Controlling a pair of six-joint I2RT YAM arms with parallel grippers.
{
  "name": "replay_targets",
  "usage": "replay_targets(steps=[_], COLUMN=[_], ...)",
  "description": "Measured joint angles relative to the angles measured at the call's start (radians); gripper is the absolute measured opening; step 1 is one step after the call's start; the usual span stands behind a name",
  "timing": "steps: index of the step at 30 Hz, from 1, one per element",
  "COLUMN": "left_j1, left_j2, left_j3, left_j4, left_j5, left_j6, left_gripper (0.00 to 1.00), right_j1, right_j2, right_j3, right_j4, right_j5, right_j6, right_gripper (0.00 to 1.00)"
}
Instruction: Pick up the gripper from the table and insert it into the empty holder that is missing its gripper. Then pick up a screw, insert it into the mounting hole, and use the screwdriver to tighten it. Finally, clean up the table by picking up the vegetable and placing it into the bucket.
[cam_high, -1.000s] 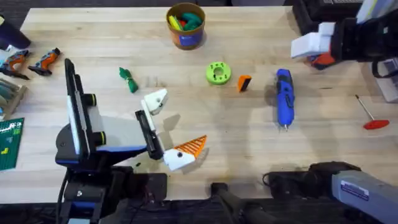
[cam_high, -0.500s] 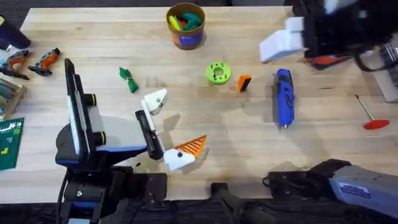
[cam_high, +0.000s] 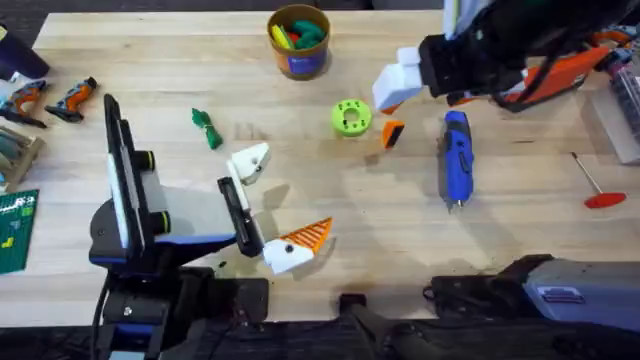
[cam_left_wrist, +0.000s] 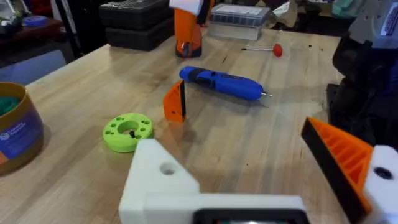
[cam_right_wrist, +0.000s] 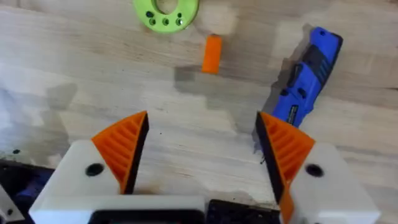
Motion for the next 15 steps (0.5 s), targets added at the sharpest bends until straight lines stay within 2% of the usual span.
replay_targets(steps=[7,15], left_j1=[0.000,0.000], left_j2=[0.000,0.000], left_j3=[0.000,0.000], left_j4=[0.000,0.000], left_j5=[0.000,0.000], left_j6=[0.000,0.000], left_gripper=[0.985,0.985], right_j1=[-0.002,-0.017], right_j2=[0.039,0.040], right_j3=[-0.025,-0.197], right_j4=[0.048,0.185], right_j5=[0.004,0.022], right_j6=[0.032,0.028], right_gripper=[0.991,0.992])
